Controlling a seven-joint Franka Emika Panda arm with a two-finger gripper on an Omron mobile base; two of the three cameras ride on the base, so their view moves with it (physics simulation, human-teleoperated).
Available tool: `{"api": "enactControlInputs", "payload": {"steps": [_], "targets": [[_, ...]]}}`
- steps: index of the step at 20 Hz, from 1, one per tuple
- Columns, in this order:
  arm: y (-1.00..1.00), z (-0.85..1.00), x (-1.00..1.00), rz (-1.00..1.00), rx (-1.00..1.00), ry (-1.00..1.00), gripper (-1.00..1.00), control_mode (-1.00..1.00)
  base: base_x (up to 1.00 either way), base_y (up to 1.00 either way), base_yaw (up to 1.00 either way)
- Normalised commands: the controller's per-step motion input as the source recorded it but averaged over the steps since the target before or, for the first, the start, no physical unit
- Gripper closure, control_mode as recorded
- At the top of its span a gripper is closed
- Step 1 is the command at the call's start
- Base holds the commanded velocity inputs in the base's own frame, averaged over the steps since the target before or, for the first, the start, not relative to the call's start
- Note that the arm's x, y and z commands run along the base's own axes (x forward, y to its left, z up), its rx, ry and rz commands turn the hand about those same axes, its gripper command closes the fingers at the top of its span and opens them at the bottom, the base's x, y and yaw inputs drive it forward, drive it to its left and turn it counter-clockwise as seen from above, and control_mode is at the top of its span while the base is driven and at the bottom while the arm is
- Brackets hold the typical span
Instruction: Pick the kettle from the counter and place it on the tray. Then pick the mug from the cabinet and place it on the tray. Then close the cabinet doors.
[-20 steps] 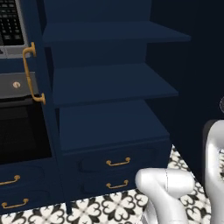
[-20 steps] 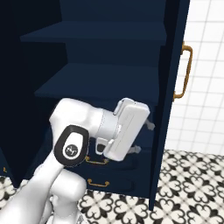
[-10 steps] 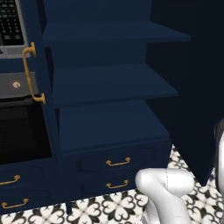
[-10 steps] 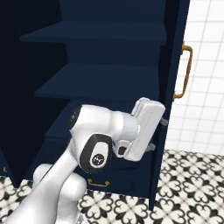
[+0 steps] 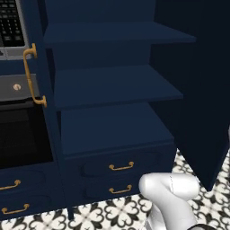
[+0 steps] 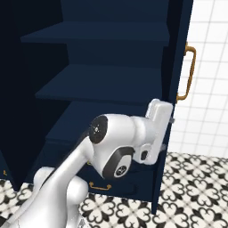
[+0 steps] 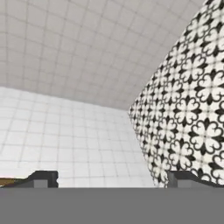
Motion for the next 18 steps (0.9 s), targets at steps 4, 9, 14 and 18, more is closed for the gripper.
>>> {"api": "enactControlInputs", "payload": {"steps": [4, 9, 14, 18], "targets": [[0.0, 0.0, 0.27, 0.28, 0.0, 0.01, -1.0, -1.0, 0.0, 0.0, 0.0], [0.0, 0.0, 0.12, 0.29, 0.0, 0.0, -1.0, -1.0, 0.0, 0.0, 0.0], [0.0, 0.02, 0.12, 0.25, 0.0, 0.0, -1.0, -1.0, 0.0, 0.0, 0.0], [0.01, 0.09, 0.18, 0.23, 0.01, 0.0, -1.0, -1.0, 0.0, 0.0, 0.0]]}}
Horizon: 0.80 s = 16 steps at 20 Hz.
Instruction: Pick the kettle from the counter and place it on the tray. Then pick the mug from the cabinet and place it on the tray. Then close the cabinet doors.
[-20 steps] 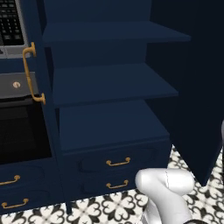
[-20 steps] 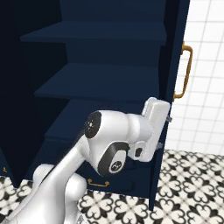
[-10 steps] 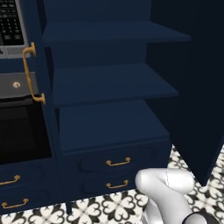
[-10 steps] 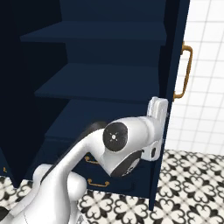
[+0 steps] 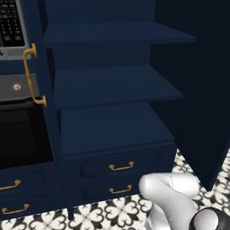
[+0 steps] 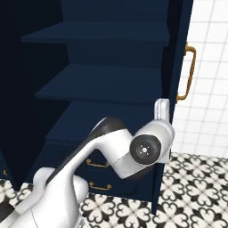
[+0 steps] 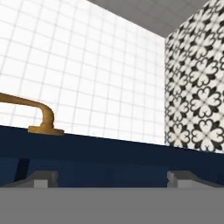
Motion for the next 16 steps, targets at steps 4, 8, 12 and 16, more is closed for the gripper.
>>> {"api": "enactControlInputs", "payload": {"steps": [4, 8, 12, 16], "targets": [[0.08, 0.09, 0.14, 0.22, 0.02, 0.0, -1.0, -1.0, 0.0, 0.0, 0.0], [-0.05, 0.04, 0.09, 0.15, 0.02, 0.0, -1.0, -1.0, 0.0, 0.0, 0.0], [-0.39, 0.0, -0.11, 0.0, 0.0, 0.0, -1.0, -1.0, 0.0, 0.0, 0.0], [-0.39, -0.08, 0.07, -0.03, 0.02, 0.0, -1.0, -1.0, 0.0, 0.0, 0.0]]}}
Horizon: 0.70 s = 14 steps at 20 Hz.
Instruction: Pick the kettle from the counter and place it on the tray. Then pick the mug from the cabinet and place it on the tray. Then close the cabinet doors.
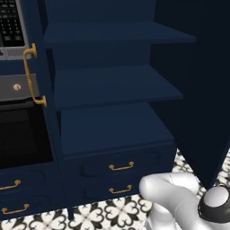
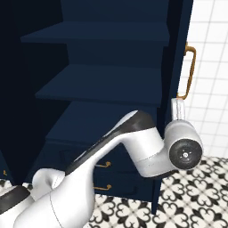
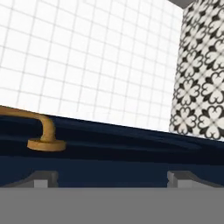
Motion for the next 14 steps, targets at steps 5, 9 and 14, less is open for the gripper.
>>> {"api": "enactControlInputs", "payload": {"steps": [5, 9, 14], "targets": [[-0.08, -0.27, 0.17, 0.0, 0.15, 0.0, -1.0, -1.0, 0.0, 0.0, 0.0], [0.0, -0.25, 0.3, 0.0, 0.17, -0.02, -1.0, -1.0, 0.0, 0.0, 0.0], [0.03, -0.06, 0.57, 0.0, 0.13, -0.06, -1.0, -1.0, 0.0, 0.0, 0.0]]}}
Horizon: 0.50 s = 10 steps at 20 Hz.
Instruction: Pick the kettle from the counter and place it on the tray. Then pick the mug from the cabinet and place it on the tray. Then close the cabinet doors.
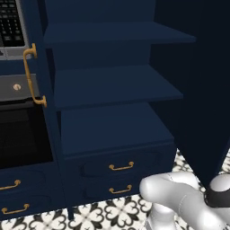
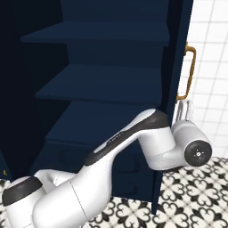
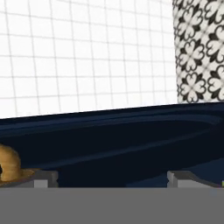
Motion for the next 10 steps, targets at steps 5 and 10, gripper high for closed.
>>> {"api": "enactControlInputs", "payload": {"steps": [5, 10], "targets": [[-0.07, -0.17, 0.54, 0.03, 0.05, 0.0, -1.0, -1.0, 0.0, 0.0, 0.0], [-0.04, -0.03, 0.26, 0.14, 0.04, -0.04, -1.0, -1.0, 0.0, 0.0, 0.0]]}}
